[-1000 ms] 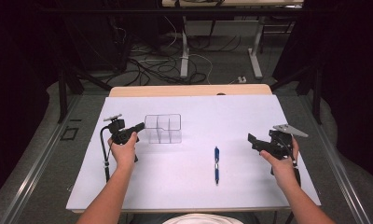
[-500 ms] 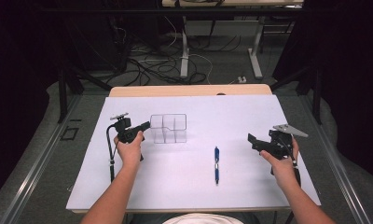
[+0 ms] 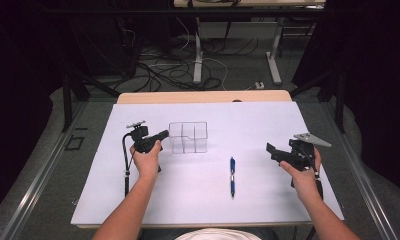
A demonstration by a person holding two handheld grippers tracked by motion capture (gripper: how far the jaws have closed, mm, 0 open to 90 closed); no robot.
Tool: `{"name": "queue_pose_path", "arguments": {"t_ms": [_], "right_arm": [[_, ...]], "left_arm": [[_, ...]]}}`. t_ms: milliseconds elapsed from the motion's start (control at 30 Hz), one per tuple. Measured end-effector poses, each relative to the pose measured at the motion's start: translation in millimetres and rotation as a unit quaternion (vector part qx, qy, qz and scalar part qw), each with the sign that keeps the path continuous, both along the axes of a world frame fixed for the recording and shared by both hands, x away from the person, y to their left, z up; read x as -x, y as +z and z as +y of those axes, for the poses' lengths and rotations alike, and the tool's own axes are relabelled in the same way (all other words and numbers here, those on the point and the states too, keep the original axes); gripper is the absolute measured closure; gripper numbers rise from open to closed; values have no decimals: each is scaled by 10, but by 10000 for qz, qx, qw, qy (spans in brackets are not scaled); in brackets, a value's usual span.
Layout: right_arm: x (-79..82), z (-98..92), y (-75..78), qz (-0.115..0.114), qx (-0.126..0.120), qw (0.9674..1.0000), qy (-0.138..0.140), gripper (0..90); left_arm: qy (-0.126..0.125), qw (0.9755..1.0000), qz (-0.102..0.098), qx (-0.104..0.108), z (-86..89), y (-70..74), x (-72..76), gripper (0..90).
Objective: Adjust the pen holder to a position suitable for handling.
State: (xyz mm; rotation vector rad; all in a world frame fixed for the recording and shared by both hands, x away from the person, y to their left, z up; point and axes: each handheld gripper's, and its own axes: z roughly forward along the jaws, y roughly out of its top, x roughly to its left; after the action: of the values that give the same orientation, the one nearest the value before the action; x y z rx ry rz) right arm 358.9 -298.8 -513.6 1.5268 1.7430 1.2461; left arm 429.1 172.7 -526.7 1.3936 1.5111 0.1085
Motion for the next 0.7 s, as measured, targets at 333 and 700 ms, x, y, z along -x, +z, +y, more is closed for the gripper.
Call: {"name": "queue_pose_path", "arguments": {"t_ms": [333, 700], "right_arm": [[4, -17, -4, -56, -5, 10000, 27, 82], [10, -15, -1, -15, -5, 10000, 23, 83]], "left_arm": [[-126, 9999, -15, -31, -172, -15, -33, 900], [-255, 9996, -66, -61, -340, -6, -89, 900]]}}
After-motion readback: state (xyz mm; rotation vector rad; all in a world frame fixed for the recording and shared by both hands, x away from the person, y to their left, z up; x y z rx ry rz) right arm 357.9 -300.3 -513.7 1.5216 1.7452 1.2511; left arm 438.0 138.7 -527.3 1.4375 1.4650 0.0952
